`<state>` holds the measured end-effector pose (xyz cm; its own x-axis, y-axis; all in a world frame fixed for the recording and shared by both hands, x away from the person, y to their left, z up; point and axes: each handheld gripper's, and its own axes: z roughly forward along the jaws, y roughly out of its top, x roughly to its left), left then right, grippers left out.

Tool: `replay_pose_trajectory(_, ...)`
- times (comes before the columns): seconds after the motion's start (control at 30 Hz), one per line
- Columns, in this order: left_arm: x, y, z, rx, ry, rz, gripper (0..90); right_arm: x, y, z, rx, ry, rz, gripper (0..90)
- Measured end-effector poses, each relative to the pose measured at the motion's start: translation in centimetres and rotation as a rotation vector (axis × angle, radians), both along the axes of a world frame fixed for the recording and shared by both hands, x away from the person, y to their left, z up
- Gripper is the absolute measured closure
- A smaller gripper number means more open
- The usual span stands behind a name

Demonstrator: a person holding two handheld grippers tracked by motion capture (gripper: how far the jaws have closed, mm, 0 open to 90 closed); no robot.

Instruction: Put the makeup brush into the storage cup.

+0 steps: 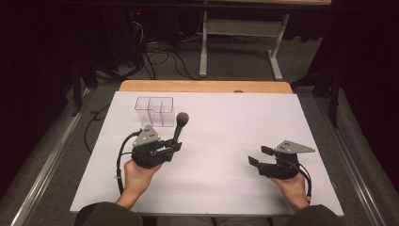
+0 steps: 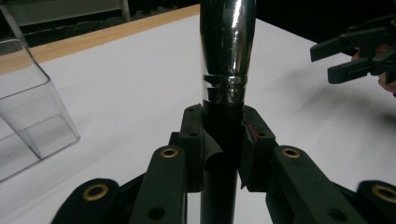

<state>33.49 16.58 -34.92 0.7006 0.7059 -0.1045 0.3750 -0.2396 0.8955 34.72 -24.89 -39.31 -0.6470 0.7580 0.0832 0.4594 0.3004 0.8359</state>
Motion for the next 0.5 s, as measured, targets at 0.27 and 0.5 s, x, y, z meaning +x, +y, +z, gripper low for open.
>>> replay_pose_trajectory(0.27, 0.3, 1.2, 0.5, -0.021, -0.009, 0.041, 74.0, -0.6, -0.7, -0.3, 0.002, -0.008, 0.006, 28.8)
replay_pose_trajectory(0.5, 0.9, 2.1, 1.2, -0.043, -0.021, 0.076, 74.0, -0.9, -1.7, -0.7, 0.03, -0.005, -0.007, 28.8)
